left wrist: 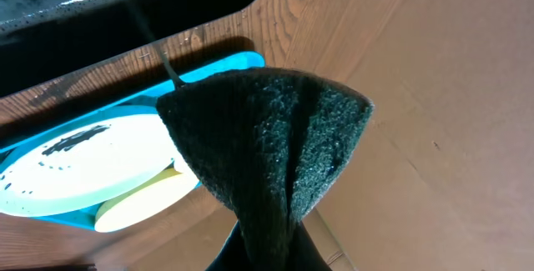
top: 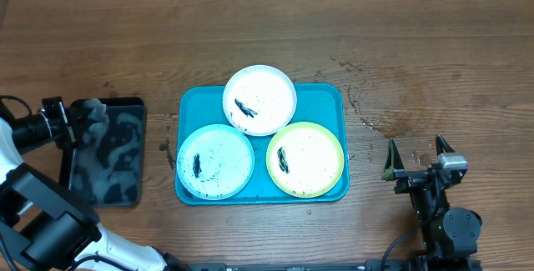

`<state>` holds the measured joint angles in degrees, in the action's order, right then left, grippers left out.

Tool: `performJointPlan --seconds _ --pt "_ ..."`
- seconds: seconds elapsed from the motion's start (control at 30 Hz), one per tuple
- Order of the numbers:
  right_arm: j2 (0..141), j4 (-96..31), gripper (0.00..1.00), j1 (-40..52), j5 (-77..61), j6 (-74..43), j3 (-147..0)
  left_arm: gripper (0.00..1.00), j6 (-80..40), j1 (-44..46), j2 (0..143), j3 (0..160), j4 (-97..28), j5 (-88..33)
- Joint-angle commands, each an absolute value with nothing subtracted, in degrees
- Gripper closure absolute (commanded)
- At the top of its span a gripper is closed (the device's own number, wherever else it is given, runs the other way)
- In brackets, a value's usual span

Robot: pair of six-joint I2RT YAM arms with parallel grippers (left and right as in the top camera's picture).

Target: Clean dirty plates on tray and stack at the side

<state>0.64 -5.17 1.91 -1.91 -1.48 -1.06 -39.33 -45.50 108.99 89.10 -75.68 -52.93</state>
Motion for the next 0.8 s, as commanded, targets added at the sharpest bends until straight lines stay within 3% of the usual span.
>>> performJointPlan --seconds 0.0,0.37,0.6,0.77 --pt "0.3 -4.8 0.00 1.7 -1.3 -1.5 -0.5 0.96 -40.3 -45.8 108.9 90.5 -75.8 -53.2" --pt "0.3 -4.8 0.00 1.7 -1.3 -1.5 -0.5 0.94 -39.9 -45.8 108.9 90.5 -75.9 -50.0" --pt "0.3 -4.8 0.00 1.7 -1.3 -1.5 -0.5 0.96 -25.3 -45.6 109.1 90.0 -74.4 -42.2" --pt "0.3 -4.8 0.00 1.7 -1.3 -1.5 -0.5 0.96 -25.1 -45.0 112.2 84.9 -72.5 -40.3"
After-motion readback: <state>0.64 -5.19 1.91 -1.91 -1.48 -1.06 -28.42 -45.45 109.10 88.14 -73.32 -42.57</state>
